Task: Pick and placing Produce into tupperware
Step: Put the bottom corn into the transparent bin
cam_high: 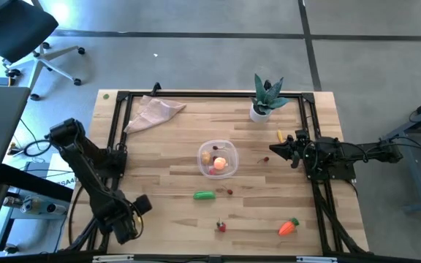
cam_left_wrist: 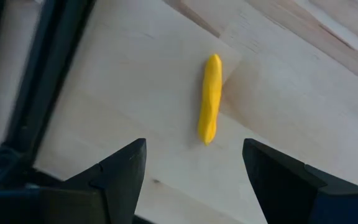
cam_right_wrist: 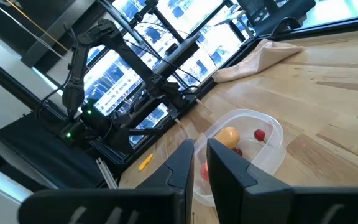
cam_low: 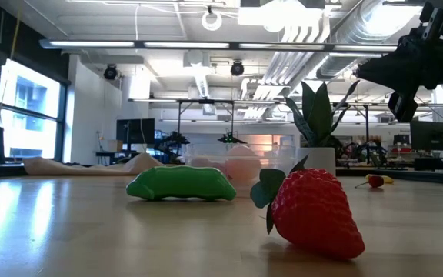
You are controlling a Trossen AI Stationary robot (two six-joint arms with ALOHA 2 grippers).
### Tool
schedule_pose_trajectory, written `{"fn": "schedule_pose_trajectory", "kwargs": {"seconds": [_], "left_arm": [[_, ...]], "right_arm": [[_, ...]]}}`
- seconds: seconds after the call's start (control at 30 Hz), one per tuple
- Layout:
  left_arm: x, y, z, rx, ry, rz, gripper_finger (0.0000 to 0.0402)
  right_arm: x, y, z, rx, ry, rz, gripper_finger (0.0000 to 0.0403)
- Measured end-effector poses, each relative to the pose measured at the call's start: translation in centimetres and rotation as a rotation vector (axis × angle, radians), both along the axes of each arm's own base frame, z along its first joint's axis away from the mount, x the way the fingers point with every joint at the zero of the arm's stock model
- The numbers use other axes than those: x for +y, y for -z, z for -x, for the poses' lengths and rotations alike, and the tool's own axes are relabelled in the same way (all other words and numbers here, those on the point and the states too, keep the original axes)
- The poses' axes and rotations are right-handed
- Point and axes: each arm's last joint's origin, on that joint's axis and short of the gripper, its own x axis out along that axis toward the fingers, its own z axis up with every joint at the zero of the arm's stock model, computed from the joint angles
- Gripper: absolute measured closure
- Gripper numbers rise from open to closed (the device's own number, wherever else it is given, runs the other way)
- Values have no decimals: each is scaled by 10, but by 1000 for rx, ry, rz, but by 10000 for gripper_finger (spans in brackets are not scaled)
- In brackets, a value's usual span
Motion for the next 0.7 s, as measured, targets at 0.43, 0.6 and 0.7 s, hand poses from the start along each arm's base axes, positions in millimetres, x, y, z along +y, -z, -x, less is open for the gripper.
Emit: {"fn": "schedule_pose_trajectory", "kwargs": {"seconds": [0.43, 0.6, 0.7], "left_arm": [[4, 29, -8, 6, -53, -16, 145], [15, 36, -12, -26, -94, 30, 145], [17, 32, -9, -38, -90, 33, 145]], "right_arm": [[0, 0, 0, 0, 0, 0, 366], [0, 0, 0, 0, 0, 0, 366], [0, 0, 0, 0, 0, 0, 366]]}}
